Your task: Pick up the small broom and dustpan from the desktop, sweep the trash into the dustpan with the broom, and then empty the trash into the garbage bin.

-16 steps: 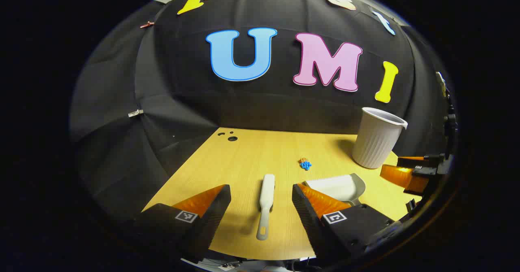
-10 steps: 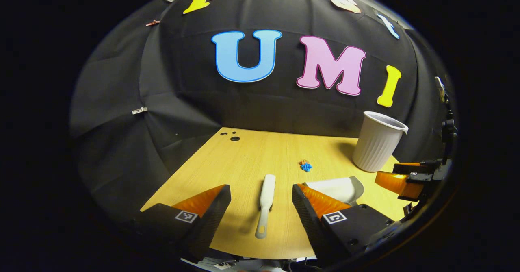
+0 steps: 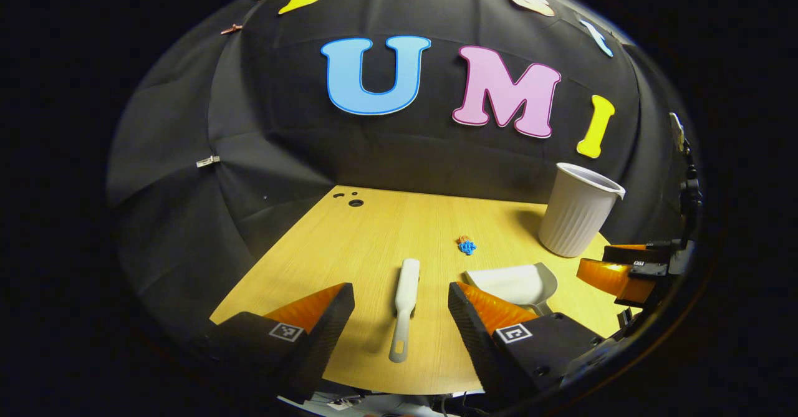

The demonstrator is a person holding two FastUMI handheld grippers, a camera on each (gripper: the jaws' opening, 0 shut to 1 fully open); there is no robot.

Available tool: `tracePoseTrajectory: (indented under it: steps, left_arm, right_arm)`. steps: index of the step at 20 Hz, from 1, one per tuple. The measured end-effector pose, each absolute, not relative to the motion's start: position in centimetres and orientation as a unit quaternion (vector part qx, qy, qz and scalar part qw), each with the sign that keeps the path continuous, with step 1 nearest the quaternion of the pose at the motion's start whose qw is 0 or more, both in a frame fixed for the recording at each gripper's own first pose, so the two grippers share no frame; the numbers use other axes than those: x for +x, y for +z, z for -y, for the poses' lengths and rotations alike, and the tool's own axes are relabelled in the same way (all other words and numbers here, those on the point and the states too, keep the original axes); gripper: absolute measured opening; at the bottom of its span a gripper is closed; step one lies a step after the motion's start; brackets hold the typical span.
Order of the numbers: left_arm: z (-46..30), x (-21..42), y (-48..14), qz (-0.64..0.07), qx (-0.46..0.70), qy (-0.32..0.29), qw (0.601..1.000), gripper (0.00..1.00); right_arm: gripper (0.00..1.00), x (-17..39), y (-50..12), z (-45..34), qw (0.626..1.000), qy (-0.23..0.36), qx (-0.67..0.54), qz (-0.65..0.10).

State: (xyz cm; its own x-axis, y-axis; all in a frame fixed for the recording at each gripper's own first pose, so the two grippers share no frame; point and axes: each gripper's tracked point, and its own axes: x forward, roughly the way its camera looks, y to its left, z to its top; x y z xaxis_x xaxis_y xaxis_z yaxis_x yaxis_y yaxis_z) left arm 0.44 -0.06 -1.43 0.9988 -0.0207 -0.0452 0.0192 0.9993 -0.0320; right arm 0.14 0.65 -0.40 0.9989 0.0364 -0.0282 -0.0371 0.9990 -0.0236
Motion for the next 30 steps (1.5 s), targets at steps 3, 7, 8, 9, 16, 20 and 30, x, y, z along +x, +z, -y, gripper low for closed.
tracePoseTrajectory:
  steps: [3, 7, 8, 9, 16, 20, 30]
  left_arm:
    - [-0.2, 1.3, -1.8, -0.029, -0.029, -0.014, 0.999, 0.96]
    - [-0.2, 2.7, -3.4, -0.062, -0.029, -0.026, 0.997, 0.96]
    - [0.0, 3.2, -3.9, -0.074, -0.024, -0.031, 0.996, 0.96]
    - [0.2, 3.7, -4.5, -0.088, -0.017, -0.036, 0.995, 0.96]
    - [1.1, 7.9, -10.3, -0.197, 0.028, -0.061, 0.978, 0.96]
    - [1.4, 9.8, -13.5, -0.266, 0.031, -0.065, 0.961, 0.96]
    - [0.2, 15.0, -17.4, -0.367, 0.065, -0.039, 0.927, 0.91]
  right_arm:
    - [1.0, 0.3, -0.1, -0.1, 1.0, 0.013, -0.012, -0.007]
    - [1.0, 0.7, -0.7, 0.1, 1.0, 0.012, -0.001, -0.017]
    - [1.0, 0.8, -1.1, 0.2, 1.0, 0.012, 0.002, -0.021]
    - [1.0, 0.8, -1.3, 0.2, 1.0, 0.012, 0.005, -0.026]
    - [1.0, 2.1, -3.9, 1.4, 0.998, 0.004, 0.023, -0.062]
    - [1.0, 2.8, -5.1, 2.4, 0.996, -0.004, 0.033, -0.08]
    - [0.99, 4.4, -8.1, 3.5, 0.99, -0.014, 0.063, -0.128]
